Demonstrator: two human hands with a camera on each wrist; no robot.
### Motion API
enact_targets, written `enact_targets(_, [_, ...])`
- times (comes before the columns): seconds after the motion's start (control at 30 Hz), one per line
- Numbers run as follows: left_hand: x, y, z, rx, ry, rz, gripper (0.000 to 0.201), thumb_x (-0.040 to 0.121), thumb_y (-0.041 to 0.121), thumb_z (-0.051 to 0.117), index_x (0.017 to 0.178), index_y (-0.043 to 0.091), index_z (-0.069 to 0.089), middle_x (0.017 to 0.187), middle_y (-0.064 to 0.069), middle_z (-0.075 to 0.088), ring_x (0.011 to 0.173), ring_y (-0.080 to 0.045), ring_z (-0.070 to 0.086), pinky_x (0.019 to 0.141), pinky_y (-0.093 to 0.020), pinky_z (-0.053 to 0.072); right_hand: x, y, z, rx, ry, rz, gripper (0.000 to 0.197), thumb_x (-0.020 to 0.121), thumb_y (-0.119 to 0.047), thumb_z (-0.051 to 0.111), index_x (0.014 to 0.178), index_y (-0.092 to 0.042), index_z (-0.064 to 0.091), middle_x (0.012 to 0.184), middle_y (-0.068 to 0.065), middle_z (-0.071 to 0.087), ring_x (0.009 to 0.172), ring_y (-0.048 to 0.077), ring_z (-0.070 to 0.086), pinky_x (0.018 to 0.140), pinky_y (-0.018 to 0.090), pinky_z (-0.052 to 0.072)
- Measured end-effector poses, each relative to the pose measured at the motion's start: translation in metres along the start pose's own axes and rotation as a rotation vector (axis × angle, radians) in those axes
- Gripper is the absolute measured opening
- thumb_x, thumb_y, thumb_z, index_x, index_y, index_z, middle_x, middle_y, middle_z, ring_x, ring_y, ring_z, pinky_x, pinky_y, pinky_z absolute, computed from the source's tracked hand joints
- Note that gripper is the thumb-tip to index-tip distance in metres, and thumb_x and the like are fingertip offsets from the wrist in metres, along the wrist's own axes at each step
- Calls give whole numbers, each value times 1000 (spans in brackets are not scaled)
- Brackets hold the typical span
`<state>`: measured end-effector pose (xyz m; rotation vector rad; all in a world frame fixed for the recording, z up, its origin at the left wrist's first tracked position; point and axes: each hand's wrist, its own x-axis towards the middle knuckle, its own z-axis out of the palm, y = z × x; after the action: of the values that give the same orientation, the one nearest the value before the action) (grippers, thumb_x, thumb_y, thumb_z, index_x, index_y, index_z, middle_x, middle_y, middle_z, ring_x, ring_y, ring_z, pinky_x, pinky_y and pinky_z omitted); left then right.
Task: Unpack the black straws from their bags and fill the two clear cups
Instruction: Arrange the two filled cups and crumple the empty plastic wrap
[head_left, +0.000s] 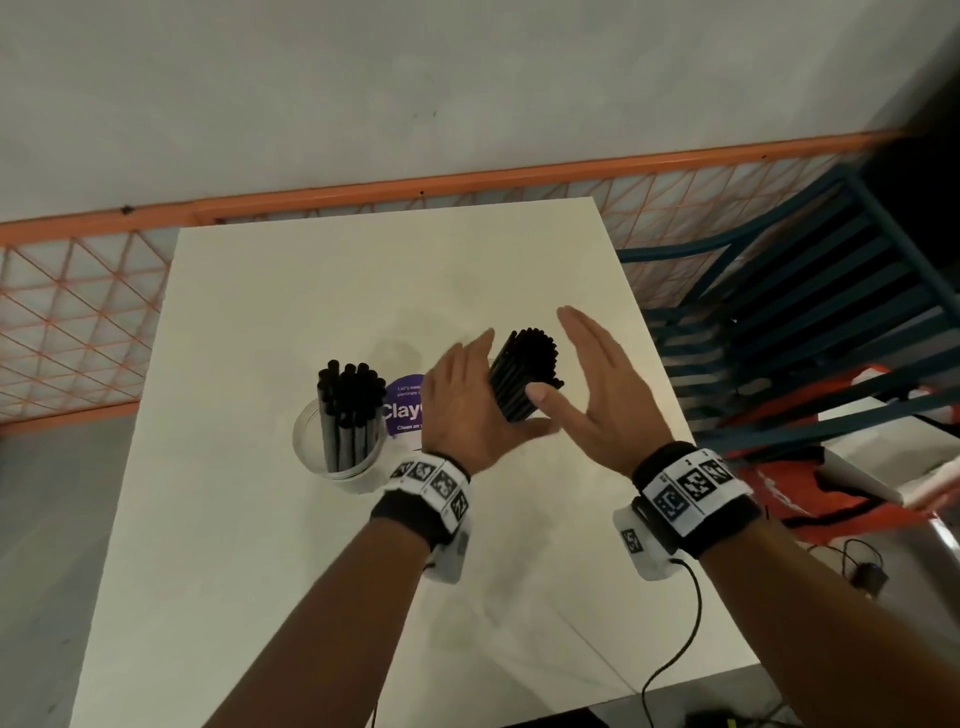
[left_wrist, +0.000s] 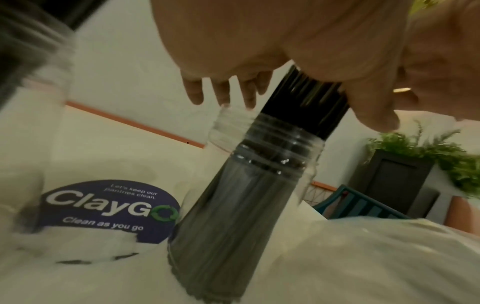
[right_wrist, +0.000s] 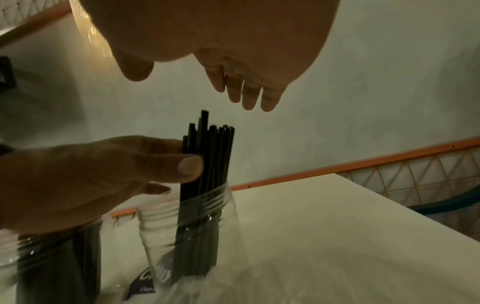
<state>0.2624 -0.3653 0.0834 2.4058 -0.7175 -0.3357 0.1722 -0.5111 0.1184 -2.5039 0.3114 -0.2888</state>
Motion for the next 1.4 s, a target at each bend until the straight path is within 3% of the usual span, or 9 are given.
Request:
enact_targets(0.2, [27,0,20,64,29,-5,83,61,61,44,135,23,48,130,-3,60,132,-30,49,112,-55,34,19,2,25,-57,-99,13,82,94,-59,40,155,-13,12,164,7,14,150,21,16,120,34,18])
enact_targets(0.33, [29,-1,25,147,46,5,67,72,51,38,129,19,51,131,-3,58,134,-29,46,115,-56,29,31,3,36,-81,-117,-12,75,97,-56,40,154,-11,19,160,11,24,146,25,26,118,42,28])
enact_targets(0.47, [30,-1,21,195,27,-1,75,70,54,25,132,18,50,136,-2,57,139,-29,41,118,-57,24,33,3,40,-56,-76,-28,74,96,-54,44,151,-9,26,155,12,31,141,27,33,113,39,33])
enact_targets(0.73, [31,-2,25,153,39,-37,72,69,58,28,126,22,54,127,0,62,128,-28,51,110,-54,35,33,6,37,-119,-84,-50,77,94,-58,43,152,-10,26,158,12,29,143,29,32,115,40,30])
enact_targets(0.87, [24,6,17,58,76,-31,93,60,73,42,137,21,47,138,-1,58,133,-26,50,113,-54,33,27,11,24,-53,40,-17,75,93,-60,40,150,-11,31,153,11,37,138,28,37,111,41,35])
enact_targets(1.03, [5,-3,-3,-170,50,-85,134,44,83,70,154,25,20,156,-3,39,142,-24,38,115,-46,36,-6,31,-1,191,187,170,58,93,-56,48,140,-22,43,140,1,45,115,12,55,88,29,49])
enact_targets(1.2, [-65,-31,-5,-413,155,-81,67,75,53,76,130,23,51,126,4,56,105,-15,62,89,-39,57,-71,75,-7,435,20,633,38,88,-54,60,115,-27,60,107,-7,66,93,14,67,90,46,55])
enact_targets(1.27, [-97,-43,5,-393,44,-174,65,71,65,70,122,29,53,118,6,59,98,-13,63,86,-43,57,-99,81,3,431,-88,690,40,84,-54,65,115,-28,59,110,-5,66,94,20,67,88,43,55])
enact_targets(1.4, [-125,-45,40,-166,-324,-388,118,50,85,67,148,36,26,150,-2,42,135,-25,46,108,-50,43,-113,73,24,149,-194,546,73,77,-58,71,140,-36,41,145,-1,39,116,21,53,90,37,50])
